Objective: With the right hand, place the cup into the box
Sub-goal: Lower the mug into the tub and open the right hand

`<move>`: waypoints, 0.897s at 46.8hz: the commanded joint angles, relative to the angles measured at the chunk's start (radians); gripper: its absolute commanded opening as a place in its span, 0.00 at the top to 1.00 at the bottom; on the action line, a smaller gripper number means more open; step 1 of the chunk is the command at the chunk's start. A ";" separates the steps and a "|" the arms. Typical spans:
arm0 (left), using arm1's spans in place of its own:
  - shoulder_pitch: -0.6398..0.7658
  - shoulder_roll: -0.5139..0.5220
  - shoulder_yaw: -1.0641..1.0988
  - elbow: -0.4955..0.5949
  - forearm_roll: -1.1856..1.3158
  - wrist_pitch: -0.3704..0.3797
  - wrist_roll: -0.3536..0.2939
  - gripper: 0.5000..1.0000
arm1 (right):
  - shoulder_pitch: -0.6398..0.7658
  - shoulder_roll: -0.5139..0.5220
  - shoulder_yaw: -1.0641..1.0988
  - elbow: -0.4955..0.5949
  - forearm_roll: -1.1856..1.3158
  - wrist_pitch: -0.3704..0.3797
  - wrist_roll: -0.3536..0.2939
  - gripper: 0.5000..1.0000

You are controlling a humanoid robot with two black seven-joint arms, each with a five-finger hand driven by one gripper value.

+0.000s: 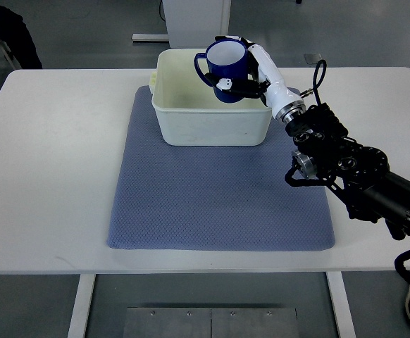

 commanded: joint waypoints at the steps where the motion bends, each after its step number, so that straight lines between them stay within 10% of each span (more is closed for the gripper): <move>1: 0.000 0.000 0.000 0.000 0.000 0.001 0.000 0.00 | -0.003 0.000 0.000 0.000 0.000 0.000 -0.005 1.00; 8: 0.000 0.000 0.000 0.000 0.000 -0.001 0.000 0.00 | -0.003 0.000 0.003 0.000 0.005 0.000 -0.003 1.00; 19: 0.000 0.000 0.000 0.000 0.000 -0.001 0.001 0.00 | -0.001 0.000 0.008 0.006 0.040 0.000 -0.002 0.03; 42: 0.000 0.000 0.000 0.000 0.000 -0.001 0.000 0.00 | 0.000 0.000 0.008 0.012 0.043 0.001 0.001 0.01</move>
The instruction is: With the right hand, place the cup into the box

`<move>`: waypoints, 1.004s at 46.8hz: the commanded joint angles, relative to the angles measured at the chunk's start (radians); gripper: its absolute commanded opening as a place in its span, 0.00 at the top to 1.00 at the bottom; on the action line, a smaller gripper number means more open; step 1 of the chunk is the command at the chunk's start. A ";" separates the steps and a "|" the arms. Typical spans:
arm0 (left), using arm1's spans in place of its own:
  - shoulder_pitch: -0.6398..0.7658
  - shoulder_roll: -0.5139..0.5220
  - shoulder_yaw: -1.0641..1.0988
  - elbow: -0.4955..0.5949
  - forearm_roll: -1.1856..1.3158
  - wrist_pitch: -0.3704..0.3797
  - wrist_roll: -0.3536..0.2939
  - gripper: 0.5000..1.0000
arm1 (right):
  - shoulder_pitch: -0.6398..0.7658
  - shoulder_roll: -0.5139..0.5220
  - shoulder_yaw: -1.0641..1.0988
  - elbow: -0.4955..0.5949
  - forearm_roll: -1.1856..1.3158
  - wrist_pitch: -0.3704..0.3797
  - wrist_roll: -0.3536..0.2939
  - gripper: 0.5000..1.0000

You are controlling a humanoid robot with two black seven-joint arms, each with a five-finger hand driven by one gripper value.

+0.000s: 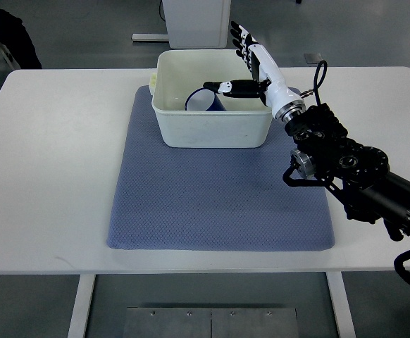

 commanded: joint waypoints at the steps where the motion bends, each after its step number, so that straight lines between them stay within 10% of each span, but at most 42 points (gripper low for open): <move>1: 0.000 0.000 0.000 0.000 0.000 0.000 0.000 0.00 | -0.001 0.000 0.001 0.001 0.000 0.000 0.000 0.01; 36: 0.000 0.000 0.000 0.000 0.000 -0.001 0.000 0.00 | -0.010 -0.224 0.070 0.040 0.115 0.018 -0.011 0.01; 47: 0.000 0.000 0.000 0.000 0.000 0.000 0.000 0.00 | -0.073 -0.264 0.108 0.066 0.205 0.029 -0.109 0.00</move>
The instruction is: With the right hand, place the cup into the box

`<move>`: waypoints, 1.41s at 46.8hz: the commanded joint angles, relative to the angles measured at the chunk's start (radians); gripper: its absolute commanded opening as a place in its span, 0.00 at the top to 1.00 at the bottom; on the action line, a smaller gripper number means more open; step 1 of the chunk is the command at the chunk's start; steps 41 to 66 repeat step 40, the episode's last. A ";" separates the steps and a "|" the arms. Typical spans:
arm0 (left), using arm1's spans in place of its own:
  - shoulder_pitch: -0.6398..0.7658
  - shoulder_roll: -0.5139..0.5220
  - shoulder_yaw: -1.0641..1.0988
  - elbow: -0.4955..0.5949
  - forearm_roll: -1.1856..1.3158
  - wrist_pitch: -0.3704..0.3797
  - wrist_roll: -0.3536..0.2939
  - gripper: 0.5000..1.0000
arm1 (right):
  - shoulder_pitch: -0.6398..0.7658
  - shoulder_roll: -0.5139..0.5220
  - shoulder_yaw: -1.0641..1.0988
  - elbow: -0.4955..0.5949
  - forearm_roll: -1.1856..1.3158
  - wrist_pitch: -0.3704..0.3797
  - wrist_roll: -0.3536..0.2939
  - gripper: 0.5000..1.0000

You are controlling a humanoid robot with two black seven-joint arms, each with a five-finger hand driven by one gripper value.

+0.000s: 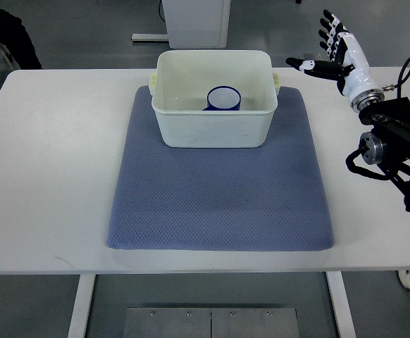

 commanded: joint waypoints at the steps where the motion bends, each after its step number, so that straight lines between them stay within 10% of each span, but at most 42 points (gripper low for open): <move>1: 0.000 0.000 0.000 0.000 0.000 0.000 0.002 0.00 | -0.033 -0.009 0.039 0.014 0.031 0.014 -0.042 0.00; 11: 0.000 0.000 0.000 0.000 0.000 0.001 0.000 0.00 | -0.152 -0.015 0.168 0.046 0.041 0.110 -0.089 0.00; 66: 0.000 0.000 0.000 0.000 0.002 0.000 0.002 0.00 | -0.339 -0.019 0.375 0.149 0.041 0.115 -0.082 0.00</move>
